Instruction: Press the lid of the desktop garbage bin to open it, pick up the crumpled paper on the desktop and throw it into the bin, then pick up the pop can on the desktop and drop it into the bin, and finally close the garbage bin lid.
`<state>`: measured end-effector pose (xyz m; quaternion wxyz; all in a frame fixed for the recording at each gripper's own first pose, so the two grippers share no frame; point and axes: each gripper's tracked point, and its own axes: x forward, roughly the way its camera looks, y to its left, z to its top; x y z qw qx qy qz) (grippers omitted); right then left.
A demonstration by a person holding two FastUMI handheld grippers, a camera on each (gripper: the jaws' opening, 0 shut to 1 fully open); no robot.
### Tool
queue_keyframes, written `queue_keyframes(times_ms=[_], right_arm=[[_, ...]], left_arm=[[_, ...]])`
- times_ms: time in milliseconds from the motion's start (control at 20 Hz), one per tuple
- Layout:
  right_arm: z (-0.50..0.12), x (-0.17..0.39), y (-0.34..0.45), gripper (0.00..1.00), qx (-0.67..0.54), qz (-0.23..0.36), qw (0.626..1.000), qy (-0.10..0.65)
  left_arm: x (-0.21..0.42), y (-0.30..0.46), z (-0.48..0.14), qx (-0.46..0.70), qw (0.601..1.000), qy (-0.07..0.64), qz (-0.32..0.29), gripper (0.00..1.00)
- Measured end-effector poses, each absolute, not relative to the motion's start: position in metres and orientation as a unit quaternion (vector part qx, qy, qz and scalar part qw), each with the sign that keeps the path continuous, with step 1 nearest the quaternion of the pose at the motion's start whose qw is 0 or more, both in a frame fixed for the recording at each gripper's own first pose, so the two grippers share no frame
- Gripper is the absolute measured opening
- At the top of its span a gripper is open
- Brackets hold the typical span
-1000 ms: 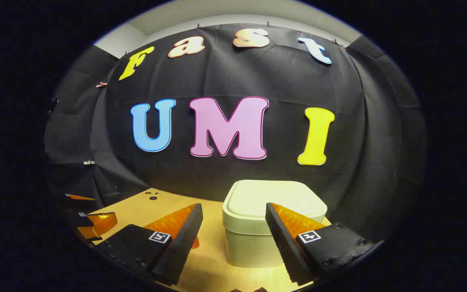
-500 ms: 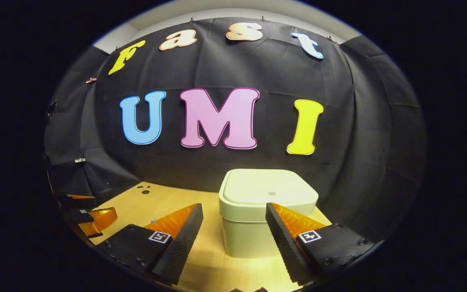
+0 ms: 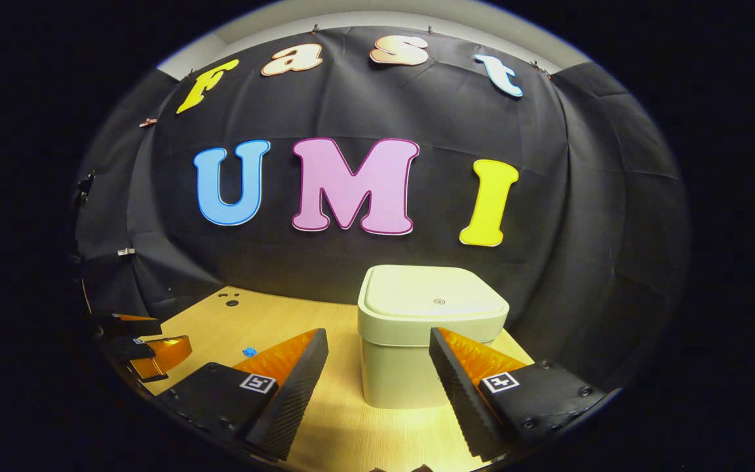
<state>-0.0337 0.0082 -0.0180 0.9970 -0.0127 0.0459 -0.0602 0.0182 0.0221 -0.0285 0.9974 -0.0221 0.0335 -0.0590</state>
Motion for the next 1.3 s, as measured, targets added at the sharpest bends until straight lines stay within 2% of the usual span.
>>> queue_keyframes(times_ms=[750, 850, 900, 950, 1050, 1100, 1200, 1300], right_arm=[[-0.018, -0.023, 0.008, 0.96, -0.021, -0.080, 0.995, 0.053], [-0.009, -0.022, 0.009, 0.89, -0.023, -0.080, 0.996, 0.042], [-0.009, -0.021, 0.010, 0.72, -0.026, -0.077, 0.996, 0.040], [-0.008, -0.020, 0.010, 0.67, -0.031, -0.076, 0.996, 0.041], [-0.007, -0.015, 0.011, 0.65, -0.038, -0.074, 0.995, 0.044], [-0.007, -0.016, 0.014, 0.53, -0.037, -0.071, 0.996, 0.046], [-0.007, -0.013, 0.019, 0.42, -0.033, -0.059, 0.996, 0.050], [-0.007, -0.013, 0.021, 0.42, -0.032, -0.055, 0.996, 0.054]], left_arm=[[0.040, 0.019, -0.035, -0.008, 0.995, 0.045, -0.084, 0.96], [0.040, 0.021, -0.036, -0.010, 0.995, 0.047, -0.083, 0.96], [0.041, 0.022, -0.036, -0.011, 0.996, 0.047, -0.082, 0.96], [0.042, 0.023, -0.037, -0.011, 0.996, 0.047, -0.080, 0.96], [0.043, 0.023, -0.039, -0.012, 0.995, 0.050, -0.081, 0.96], [0.044, 0.024, -0.038, -0.012, 0.995, 0.050, -0.080, 0.96], [0.045, 0.027, -0.036, -0.011, 0.996, 0.048, -0.077, 0.96], [0.047, 0.030, -0.036, -0.010, 0.996, 0.048, -0.074, 0.96]])
